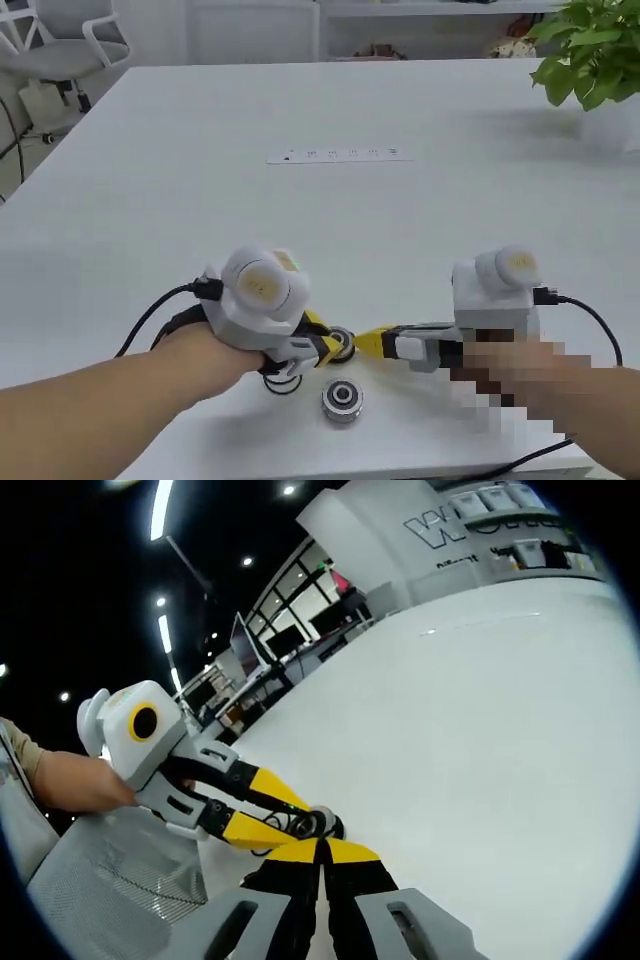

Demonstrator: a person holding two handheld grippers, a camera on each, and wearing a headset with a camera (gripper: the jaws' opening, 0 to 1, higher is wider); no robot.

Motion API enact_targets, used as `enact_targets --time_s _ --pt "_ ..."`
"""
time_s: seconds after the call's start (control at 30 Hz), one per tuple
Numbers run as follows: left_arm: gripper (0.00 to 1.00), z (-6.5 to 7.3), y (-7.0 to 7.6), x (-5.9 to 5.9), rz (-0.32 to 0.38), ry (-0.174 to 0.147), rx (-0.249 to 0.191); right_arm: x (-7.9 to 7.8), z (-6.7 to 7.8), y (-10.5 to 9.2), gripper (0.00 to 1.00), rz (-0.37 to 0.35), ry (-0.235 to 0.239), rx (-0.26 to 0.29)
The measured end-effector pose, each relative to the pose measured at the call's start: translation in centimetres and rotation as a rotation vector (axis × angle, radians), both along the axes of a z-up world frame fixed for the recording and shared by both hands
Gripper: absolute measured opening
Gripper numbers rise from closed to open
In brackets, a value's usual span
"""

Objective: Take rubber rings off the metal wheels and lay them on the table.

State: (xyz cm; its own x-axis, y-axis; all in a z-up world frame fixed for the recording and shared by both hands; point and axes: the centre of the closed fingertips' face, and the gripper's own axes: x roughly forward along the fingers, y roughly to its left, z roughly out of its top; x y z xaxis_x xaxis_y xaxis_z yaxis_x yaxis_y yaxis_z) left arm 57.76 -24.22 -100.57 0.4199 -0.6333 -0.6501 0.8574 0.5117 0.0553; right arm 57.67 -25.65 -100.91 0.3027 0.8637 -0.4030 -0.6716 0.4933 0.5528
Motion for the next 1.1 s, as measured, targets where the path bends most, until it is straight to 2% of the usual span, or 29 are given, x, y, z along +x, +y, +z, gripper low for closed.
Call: enact_targets --time_s 0.63,0.7,0.73,0.77,0.8,0.83,1.1 --pt "0.12 -0.1 -0.1 0.0 0.002 -0.007 0.009 -0.5 0.6 0.9 0.00 0.016 0.025 0.041" --pt "0.12 -0.1 -0.1 0.1 0.001 -0.006 0.008 -0.6 0.8 1.2 0.00 0.022 0.028 0.050" --pt "0.12 -0.1 -0.1 0.0 0.000 -0.006 0.007 -0.6 1.2 1.4 0.00 0.023 0.027 0.074" --pt "0.12 -0.1 -0.1 0.0 0.000 -0.007 0.006 -1.4 1.5 1.7 0.00 0.049 0.061 0.092" --pt "0.12 -0.1 -0.1 0.0 0.002 -0.006 0.004 -0.6 1.3 1.8 0.00 0.043 0.013 0.073" --pt "0.12 -0.1 -0.1 0.0 0.002 -0.008 0.002 -0.6 1.1 1.8 0.00 0.043 0.029 0.077" --pt "0.12 -0.1 -0.1 0.1 0.005 -0.007 -0.010 -1.0 1.4 1.5 0.00 0.045 0.045 0.103"
